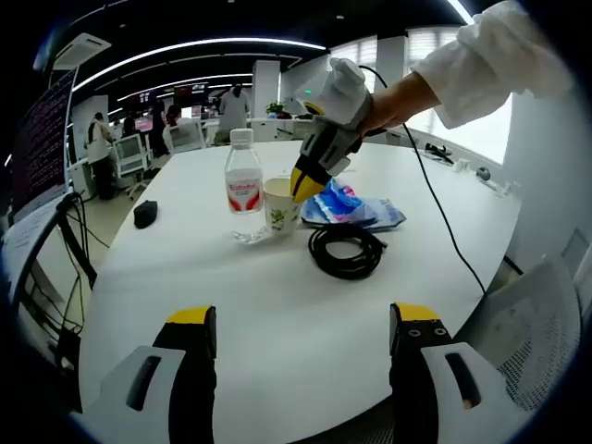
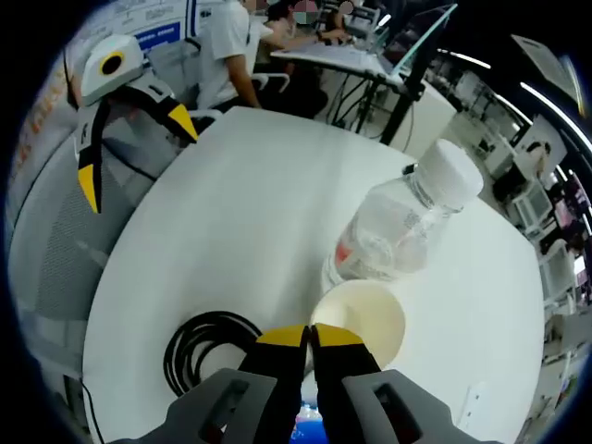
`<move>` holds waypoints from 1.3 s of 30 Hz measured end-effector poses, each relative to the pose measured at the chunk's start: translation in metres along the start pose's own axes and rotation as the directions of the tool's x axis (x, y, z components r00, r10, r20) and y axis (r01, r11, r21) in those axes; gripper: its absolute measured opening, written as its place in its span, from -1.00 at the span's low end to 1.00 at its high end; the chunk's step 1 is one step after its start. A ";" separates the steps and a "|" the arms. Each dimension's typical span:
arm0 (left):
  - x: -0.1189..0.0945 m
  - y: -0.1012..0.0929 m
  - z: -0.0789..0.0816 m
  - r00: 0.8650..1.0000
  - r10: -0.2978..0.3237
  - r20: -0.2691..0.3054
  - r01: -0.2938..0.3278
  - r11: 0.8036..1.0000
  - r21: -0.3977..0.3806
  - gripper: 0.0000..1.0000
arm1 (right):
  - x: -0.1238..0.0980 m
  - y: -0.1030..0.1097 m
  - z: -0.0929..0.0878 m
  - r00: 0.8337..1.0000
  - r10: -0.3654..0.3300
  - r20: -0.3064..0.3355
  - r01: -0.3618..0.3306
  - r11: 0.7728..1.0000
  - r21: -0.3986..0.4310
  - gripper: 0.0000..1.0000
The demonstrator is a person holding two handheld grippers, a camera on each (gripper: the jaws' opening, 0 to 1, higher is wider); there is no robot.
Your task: Arrange the tabletop items into an orderly group along one side of the table until the central work area is clear of visible clutter.
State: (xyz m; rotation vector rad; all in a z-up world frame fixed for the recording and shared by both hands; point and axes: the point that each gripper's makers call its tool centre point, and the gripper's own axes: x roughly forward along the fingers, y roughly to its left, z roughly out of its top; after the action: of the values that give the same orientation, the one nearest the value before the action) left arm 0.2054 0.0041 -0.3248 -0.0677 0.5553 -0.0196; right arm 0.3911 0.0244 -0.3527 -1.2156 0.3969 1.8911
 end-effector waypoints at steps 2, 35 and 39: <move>0.000 0.000 0.000 1.000 0.000 -0.004 0.000 1.000 0.001 0.55 | -0.002 -0.003 -0.002 1.000 0.004 -0.002 -0.004 1.000 0.003 -1.00; 0.000 -0.002 -0.002 1.000 -0.001 -0.012 0.001 1.000 0.019 0.51 | -0.018 0.001 0.005 0.999 -0.014 0.031 0.011 0.997 0.074 -0.79; -0.001 -0.003 -0.001 1.000 -0.001 -0.008 0.001 1.000 0.016 0.54 | -0.024 -0.002 0.007 0.995 -0.049 0.081 0.039 0.991 0.125 -0.53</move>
State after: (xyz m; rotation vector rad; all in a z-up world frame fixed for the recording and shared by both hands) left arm 0.2044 0.0014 -0.3250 -0.0526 0.5626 -0.0252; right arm 0.3924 0.0186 -0.3281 -1.0517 0.4311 1.8452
